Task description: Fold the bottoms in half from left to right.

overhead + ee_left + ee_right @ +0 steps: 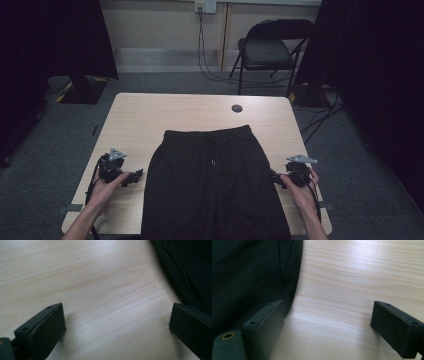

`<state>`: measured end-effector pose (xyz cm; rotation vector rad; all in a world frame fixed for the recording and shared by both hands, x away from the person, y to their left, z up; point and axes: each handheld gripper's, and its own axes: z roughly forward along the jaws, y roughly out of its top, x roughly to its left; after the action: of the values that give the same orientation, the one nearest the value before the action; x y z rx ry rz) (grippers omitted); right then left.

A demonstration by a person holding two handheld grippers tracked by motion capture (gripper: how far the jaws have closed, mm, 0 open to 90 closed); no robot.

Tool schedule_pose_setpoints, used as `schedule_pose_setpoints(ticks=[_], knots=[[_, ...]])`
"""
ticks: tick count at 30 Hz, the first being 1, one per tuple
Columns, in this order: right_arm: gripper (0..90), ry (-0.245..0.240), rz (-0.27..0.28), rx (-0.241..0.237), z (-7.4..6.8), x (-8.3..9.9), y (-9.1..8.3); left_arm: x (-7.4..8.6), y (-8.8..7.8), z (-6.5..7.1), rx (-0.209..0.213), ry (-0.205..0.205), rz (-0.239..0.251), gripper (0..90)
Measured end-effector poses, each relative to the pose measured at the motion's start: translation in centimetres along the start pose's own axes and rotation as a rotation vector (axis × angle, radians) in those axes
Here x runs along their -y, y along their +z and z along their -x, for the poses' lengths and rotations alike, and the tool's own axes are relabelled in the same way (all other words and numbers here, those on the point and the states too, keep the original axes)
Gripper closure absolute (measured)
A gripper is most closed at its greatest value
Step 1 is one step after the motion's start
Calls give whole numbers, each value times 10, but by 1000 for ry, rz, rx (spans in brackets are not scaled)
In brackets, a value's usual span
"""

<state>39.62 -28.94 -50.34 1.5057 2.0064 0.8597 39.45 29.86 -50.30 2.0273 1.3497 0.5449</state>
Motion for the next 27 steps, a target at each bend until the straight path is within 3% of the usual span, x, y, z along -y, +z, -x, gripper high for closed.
schedule_pose_setpoints(ticks=[3, 7, 10, 13, 18, 19, 21, 25, 27], knots=[[135, 9, -10, 5, 0, -1, -1, -2, -2, 0, 0, 5, -13, 30], [158, -4, -25, -7, -5, -3, -2, -4, -7, 4, 18, 45, -23, 170], [184, -51, -12, 1, -12, -6, -6, -5, -11, 7, 11, 62, -18, 165], [183, -58, 2, -10, -16, -10, -12, -8, -21, 10, 8, 67, -1, 176], [208, -76, 45, -82, -33, -17, -30, -11, -35, 16, 124, 32, 11, 224], [215, -77, 55, -99, -38, -19, -34, -12, -37, 18, 143, 40, 4, 229], [240, -92, 74, -127, -47, -23, -39, -15, -39, 23, 140, 68, 3, 244], [286, -151, 117, -194, -77, -34, -53, -23, -47, 36, 205, 62, 61, 275], [316, -179, 133, -238, -93, -39, -59, -26, -49, 45, 222, 101, 75, 314]])
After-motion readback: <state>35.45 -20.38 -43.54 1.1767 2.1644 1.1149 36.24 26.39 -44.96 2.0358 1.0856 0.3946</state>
